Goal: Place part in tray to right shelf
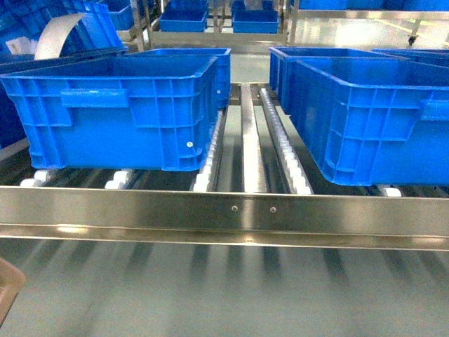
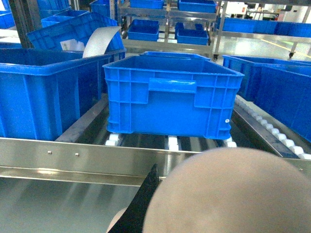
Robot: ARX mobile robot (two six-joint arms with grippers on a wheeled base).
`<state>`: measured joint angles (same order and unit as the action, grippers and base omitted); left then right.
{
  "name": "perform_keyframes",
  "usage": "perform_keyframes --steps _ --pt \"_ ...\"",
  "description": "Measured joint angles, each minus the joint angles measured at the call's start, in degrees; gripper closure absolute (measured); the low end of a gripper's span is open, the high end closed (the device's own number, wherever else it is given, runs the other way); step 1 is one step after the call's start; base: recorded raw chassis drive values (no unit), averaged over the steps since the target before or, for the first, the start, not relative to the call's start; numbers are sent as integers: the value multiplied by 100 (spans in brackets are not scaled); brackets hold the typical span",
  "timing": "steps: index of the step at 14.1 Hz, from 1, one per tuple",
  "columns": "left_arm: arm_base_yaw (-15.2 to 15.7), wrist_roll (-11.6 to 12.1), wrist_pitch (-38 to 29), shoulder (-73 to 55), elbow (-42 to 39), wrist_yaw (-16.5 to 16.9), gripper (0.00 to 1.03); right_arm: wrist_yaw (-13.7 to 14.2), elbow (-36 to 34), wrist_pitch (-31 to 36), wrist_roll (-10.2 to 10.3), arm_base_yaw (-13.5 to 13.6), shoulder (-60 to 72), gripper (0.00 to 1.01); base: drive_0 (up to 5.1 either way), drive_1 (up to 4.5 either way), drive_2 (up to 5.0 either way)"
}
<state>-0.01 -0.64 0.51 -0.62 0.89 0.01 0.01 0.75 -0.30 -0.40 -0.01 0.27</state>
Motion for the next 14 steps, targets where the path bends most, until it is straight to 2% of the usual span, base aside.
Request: perform_keyframes --steps 5,6,13,14 --pt "0 0 0 0 0 -2 90 0 0 0 0 0 0 99 0 0 0" --pt "0 0 0 0 0 -2 90 0 0 0 0 0 0 94 0 0 0" --pt "0 0 0 0 0 -2 90 0 0 0 0 0 0 1 0 0 0" --pt "0 0 0 0 0 -2 90 0 0 0 0 0 0 4 0 0 0"
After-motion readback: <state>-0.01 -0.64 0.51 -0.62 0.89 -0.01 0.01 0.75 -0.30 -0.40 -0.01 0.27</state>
